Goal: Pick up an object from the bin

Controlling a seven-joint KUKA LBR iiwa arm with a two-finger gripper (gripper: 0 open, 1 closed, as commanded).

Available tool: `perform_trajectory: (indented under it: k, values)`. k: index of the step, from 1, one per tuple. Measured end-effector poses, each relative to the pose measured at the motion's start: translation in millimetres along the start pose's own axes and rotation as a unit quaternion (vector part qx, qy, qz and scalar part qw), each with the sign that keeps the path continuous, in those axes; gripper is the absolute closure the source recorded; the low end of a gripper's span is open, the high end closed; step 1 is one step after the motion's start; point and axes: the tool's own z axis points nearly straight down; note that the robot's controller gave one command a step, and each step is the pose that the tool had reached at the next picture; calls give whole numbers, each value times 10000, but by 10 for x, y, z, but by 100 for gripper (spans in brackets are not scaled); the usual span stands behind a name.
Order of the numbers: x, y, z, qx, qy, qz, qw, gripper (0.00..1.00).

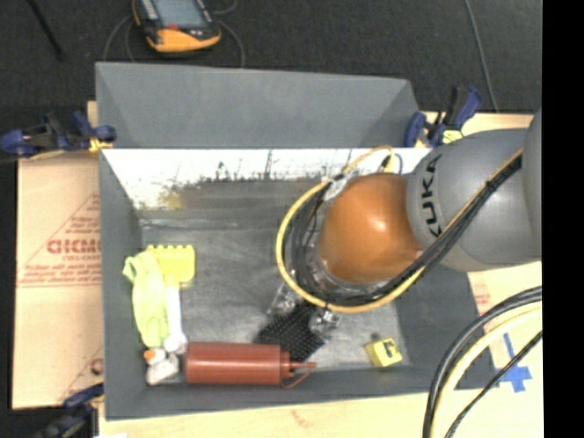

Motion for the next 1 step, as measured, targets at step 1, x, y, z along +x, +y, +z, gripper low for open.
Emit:
perform_trajectory:
  k: [1]
  values:
    - [-162,29,-1557,-148,142,83,9998,100]
